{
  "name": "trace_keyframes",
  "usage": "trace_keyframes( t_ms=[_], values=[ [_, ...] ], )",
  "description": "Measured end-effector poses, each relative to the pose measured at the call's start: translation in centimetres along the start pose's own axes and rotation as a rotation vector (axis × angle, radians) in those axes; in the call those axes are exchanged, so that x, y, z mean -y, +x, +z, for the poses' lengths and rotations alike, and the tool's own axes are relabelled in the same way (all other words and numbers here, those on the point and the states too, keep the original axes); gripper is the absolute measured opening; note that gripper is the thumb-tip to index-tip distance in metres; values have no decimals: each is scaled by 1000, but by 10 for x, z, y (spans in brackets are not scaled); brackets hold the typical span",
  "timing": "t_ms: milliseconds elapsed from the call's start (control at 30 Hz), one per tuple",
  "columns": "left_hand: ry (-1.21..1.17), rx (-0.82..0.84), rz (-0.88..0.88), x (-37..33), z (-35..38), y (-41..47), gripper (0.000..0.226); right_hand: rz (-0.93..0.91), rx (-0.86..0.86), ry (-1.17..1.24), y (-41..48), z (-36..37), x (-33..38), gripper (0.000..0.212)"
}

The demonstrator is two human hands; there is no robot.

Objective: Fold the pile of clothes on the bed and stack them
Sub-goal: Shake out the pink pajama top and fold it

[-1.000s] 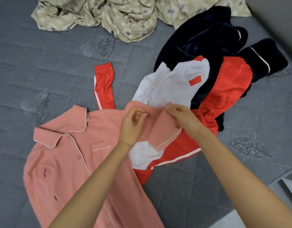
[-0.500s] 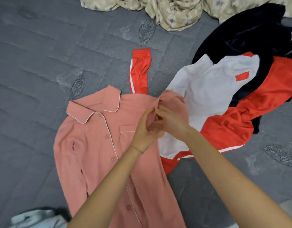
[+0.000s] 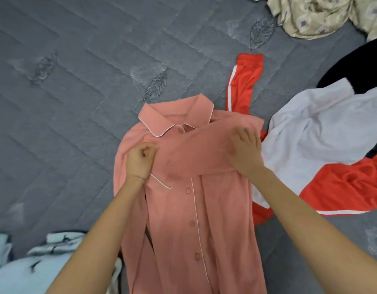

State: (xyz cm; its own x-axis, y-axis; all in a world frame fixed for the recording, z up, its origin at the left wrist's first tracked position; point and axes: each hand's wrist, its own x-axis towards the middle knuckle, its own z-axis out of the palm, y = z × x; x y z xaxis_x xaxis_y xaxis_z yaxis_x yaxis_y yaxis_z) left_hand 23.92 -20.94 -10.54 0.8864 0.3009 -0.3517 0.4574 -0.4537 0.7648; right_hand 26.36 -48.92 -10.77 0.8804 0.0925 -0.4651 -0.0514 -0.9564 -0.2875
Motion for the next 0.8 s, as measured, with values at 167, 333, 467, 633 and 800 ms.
trace_keyframes(
  t_ms=[167, 333, 467, 633, 800],
  values=[
    [115, -21, 41, 12, -25, 33, 8, 29, 17, -116, 5, 21, 10, 64],
    [216, 35, 137, 21, -30, 51, 20, 161, 1, -199, 8, 34, 11, 66],
    [335, 11, 127, 44, -42, 46, 39, 308, -19, -190, 10, 38, 7, 65],
    [365, 14, 57, 71, -60, 21, 43, 325, 0, -191, 7, 35, 1, 66],
    [411, -46, -202, 101, -78, -1, 29, 237, -57, -138, 3, 37, 24, 64]
  ],
)
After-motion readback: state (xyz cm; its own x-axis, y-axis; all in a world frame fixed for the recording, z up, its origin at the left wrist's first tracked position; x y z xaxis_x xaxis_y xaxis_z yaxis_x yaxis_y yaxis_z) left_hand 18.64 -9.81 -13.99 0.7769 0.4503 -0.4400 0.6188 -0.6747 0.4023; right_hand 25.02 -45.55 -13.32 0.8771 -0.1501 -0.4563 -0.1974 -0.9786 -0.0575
